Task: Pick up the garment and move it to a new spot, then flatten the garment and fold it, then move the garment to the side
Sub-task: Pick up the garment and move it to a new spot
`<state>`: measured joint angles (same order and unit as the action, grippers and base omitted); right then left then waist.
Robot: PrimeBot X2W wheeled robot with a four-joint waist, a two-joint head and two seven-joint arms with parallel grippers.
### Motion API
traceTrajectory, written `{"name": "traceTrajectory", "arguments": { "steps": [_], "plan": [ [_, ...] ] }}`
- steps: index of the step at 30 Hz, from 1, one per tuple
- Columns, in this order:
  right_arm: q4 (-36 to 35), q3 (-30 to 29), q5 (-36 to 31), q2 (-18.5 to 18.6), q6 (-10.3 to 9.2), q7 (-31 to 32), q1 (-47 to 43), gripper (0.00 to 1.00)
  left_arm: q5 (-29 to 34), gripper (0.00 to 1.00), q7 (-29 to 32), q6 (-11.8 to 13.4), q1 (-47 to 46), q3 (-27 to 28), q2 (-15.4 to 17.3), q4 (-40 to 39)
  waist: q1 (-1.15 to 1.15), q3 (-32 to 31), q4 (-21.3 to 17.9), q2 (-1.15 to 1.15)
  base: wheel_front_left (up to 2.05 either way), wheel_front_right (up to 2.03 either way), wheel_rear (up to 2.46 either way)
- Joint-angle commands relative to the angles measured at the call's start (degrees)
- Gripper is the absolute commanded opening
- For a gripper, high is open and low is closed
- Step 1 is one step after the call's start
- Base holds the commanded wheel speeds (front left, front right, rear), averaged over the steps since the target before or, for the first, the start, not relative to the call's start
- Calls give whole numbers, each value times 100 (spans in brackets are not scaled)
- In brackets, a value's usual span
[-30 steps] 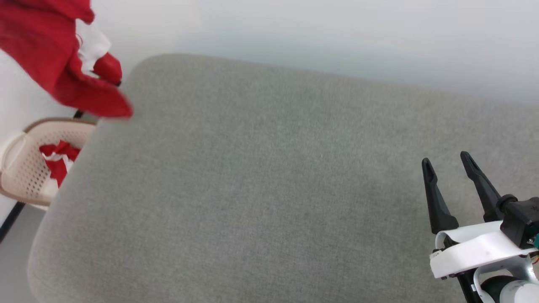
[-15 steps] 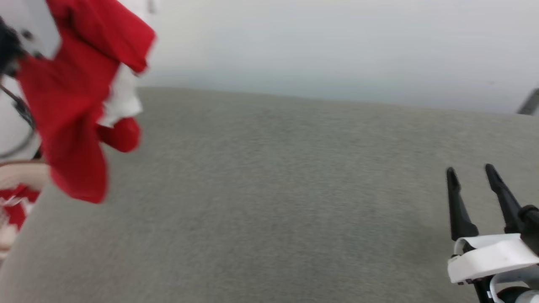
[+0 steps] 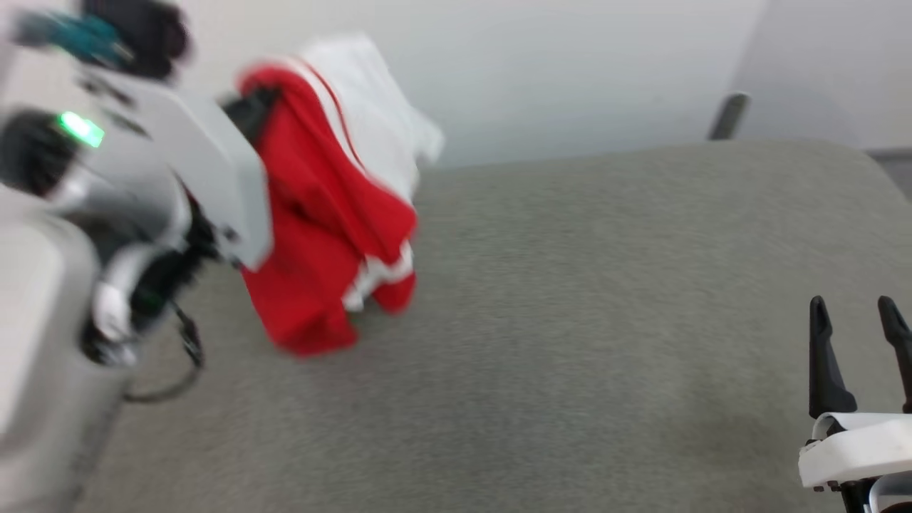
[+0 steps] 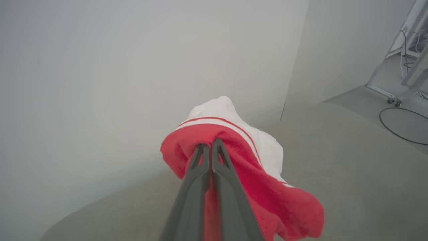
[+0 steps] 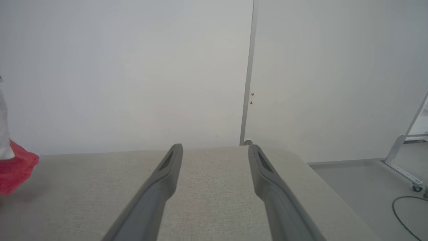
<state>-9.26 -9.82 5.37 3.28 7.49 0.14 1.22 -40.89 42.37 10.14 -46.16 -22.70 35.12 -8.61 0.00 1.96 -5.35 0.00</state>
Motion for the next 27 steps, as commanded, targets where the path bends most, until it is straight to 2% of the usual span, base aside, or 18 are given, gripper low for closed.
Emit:
{"name": "traceTrajectory", "arguments": {
  "steps": [1, 7, 14, 22, 23, 26, 27],
  "plan": [
    [17, 14, 3, -22, 1, -29, -57, 100, -39, 0, 8, 49, 147, -42, -43, 14, 0, 127, -517, 0, 0, 0, 0],
    [147, 138, 95, -39, 1, -123, -33, 100, -235, 0, -12, 84, 790, -403, -405, 444, 0, 238, -858, 0, 0, 0, 0],
    [447, 388, 268, -44, 1, -297, 77, 100, -400, 0, -153, -119, 1282, -733, -731, 1625, 0, 349, -1149, 0, 0, 0, 0],
    [641, 569, 360, -43, 1, -422, 197, 100, -507, 0, -213, -423, 1268, -1019, -1165, 3078, 0, 403, -1326, 0, 0, 0, 0],
    [654, 578, 372, -44, 1, -426, 199, 100, -540, 24, -215, -473, 1223, -1032, -1214, 3187, 0, 408, -1330, 0, 0, 0, 0],
    [700, 598, 376, -43, 1, -448, 232, 100, -585, 49, -190, -610, 1084, -1069, -1289, 3455, 0, 396, -1306, 0, 0, 0, 0],
    [716, 596, 374, -43, 1, -450, 240, 100, -624, 100, -174, -627, 1037, -1059, -1326, 3514, 0, 378, -1280, 0, 0, 0, 0]
  ]
}}
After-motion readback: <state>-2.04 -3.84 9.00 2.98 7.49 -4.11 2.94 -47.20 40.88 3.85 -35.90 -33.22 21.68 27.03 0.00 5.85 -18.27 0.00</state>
